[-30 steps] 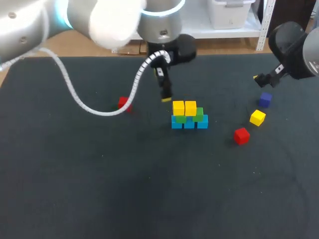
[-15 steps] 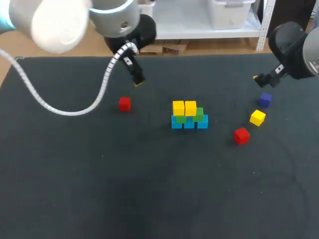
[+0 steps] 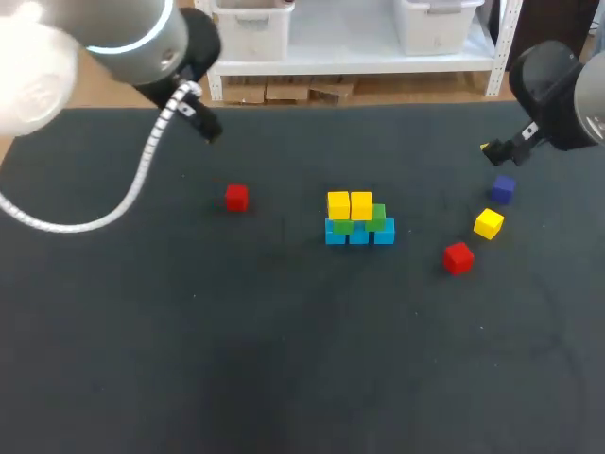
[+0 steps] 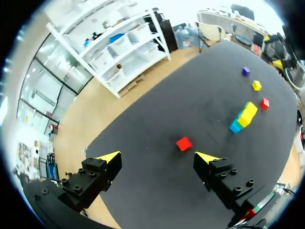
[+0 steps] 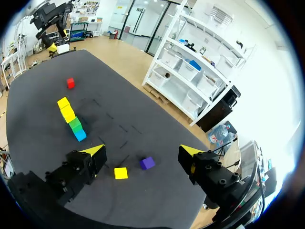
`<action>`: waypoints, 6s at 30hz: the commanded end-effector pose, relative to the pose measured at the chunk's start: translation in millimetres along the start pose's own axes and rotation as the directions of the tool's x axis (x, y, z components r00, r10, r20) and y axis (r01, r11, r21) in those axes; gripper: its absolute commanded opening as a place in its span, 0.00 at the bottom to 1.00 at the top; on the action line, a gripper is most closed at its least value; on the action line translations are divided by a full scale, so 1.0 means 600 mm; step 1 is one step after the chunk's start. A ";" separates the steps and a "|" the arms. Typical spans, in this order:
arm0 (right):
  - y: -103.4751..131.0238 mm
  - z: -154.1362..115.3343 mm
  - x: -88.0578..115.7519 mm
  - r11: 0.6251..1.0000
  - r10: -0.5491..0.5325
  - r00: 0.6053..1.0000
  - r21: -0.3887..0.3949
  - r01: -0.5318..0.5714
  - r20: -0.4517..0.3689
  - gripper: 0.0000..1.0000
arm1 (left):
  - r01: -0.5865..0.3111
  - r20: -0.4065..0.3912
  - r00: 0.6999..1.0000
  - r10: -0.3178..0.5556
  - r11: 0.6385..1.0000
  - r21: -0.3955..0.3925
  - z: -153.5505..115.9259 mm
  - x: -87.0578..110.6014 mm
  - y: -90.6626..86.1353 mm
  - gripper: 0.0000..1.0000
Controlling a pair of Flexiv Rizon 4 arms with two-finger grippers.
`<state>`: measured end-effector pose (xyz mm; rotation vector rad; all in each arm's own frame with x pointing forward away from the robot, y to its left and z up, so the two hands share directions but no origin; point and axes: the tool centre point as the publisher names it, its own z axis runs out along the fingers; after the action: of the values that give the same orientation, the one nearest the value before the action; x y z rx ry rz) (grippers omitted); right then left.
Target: Place the blue cubes, place green cubes on the blue cubes, place the yellow cubes on the green cubes, then place the red cubes on the yellow cubes, and place purple cube on the red cubes.
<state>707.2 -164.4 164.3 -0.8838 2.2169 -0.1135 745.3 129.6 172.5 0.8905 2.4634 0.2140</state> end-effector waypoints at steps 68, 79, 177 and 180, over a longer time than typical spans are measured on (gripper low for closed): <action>0.073 0.032 0.110 0.983 -0.132 0.932 -0.167 0.078 -0.339 1.00 | 0.160 0.133 0.978 -0.163 0.986 0.035 -0.020 0.071 0.060 1.00; 0.091 0.083 0.157 0.973 -0.076 0.928 -0.232 -0.011 -0.364 1.00 | 0.160 0.133 0.978 -0.163 0.986 0.035 -0.020 0.071 0.060 1.00; 0.211 0.102 -0.042 0.589 -0.718 0.694 -0.573 0.569 -0.049 0.00 | 0.160 0.133 0.978 -0.163 0.986 0.035 -0.020 0.071 0.060 1.00; 0.219 0.111 -0.043 0.591 -0.717 0.695 -0.579 0.562 -0.058 0.00 | 0.160 0.133 0.978 -0.163 0.986 0.035 -0.020 0.071 0.060 1.00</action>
<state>684.2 -43.2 91.7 -2.0999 2.0683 0.0278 730.1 183.4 176.5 0.6826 2.4021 0.0704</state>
